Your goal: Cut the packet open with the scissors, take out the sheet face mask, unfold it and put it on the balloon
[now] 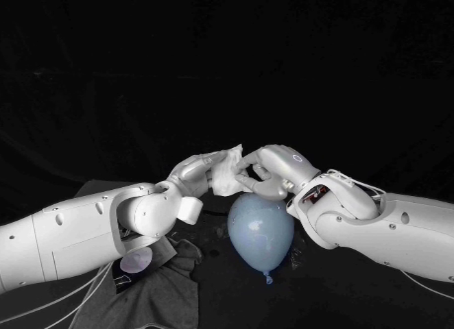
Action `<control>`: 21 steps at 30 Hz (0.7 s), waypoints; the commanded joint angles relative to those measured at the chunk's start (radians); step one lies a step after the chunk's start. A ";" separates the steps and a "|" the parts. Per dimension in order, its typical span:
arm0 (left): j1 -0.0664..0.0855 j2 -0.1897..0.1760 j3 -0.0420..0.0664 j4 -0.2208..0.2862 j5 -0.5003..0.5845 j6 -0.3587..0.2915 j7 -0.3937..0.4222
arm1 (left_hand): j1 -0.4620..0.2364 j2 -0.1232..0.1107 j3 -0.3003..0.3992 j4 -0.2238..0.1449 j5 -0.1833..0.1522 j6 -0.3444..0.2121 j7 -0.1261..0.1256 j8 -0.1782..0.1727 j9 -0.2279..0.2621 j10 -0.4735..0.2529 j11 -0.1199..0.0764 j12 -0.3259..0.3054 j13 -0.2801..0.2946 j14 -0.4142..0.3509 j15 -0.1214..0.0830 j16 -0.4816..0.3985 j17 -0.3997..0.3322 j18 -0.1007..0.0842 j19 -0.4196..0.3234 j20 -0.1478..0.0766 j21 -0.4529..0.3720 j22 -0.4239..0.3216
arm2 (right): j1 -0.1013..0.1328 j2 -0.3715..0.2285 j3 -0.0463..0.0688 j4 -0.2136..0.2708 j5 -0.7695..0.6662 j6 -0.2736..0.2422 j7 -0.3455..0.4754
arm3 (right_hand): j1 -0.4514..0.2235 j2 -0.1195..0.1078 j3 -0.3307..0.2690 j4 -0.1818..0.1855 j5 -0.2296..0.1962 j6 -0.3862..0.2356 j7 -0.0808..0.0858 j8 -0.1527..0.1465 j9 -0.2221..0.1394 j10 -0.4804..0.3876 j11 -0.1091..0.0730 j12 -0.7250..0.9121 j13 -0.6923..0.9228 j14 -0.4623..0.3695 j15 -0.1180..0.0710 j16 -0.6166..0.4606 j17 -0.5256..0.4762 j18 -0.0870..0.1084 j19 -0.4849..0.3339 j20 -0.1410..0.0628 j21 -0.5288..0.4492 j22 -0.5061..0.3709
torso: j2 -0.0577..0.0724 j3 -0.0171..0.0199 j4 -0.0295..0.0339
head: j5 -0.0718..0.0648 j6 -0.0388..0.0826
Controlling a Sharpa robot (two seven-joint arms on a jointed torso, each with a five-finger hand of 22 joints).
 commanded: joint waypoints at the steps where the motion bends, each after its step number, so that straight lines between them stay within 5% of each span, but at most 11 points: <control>1: 0.003 0.001 0.003 0.007 0.005 0.023 0.020 | -0.004 0.005 0.001 -0.003 0.004 -0.004 0.053 -0.003 0.001 -0.010 0.000 -0.002 0.000 -0.001 -0.006 -0.006 -0.001 0.015 0.006 0.001 0.007 0.002 | -0.003 -0.005 -0.002 -0.004 -0.021 0.014 -0.017 | 0.029 0.006 0.014 -0.027 -0.003 0.017 -0.006 0.026 0.021 0.104 -0.009 0.004 0.263 0.106 -0.009 0.004 0.264 -0.008 0.003 -0.011 0.007 0.045 | 0.000 0.0001 -0.0004 | 0.000 -0.001; 7: 0.003 0.002 0.003 0.002 0.005 0.021 0.022 | -0.004 0.005 0.001 -0.003 0.004 0.000 0.054 -0.001 0.002 -0.009 0.000 -0.002 0.000 -0.001 -0.006 -0.006 -0.001 0.015 0.009 0.001 0.007 0.002 | -0.006 -0.010 -0.002 0.010 -0.033 0.010 0.000 | 0.016 0.005 0.059 -0.072 -0.001 0.006 -0.012 0.099 0.098 0.104 -0.016 0.004 0.263 0.106 -0.016 0.004 0.264 -0.009 0.003 -0.019 0.009 0.052 | 0.000 0.0002 -0.0005 | -0.001 -0.003; 21: 0.003 0.005 0.003 -0.011 0.005 0.017 0.026 | -0.004 0.006 0.001 -0.003 0.004 0.004 0.054 0.001 0.004 -0.009 0.000 -0.002 0.000 -0.001 -0.006 -0.006 -0.001 0.015 0.011 0.000 0.007 0.001 | -0.008 -0.061 -0.004 0.082 -0.037 0.071 0.002 | -0.025 -0.007 0.110 -0.092 -0.004 -0.021 -0.021 0.162 0.177 0.104 -0.024 0.004 0.263 0.106 -0.023 0.004 0.264 -0.009 0.004 -0.026 0.009 0.059 | 0.000 -0.0002 -0.0003 | 0.002 -0.008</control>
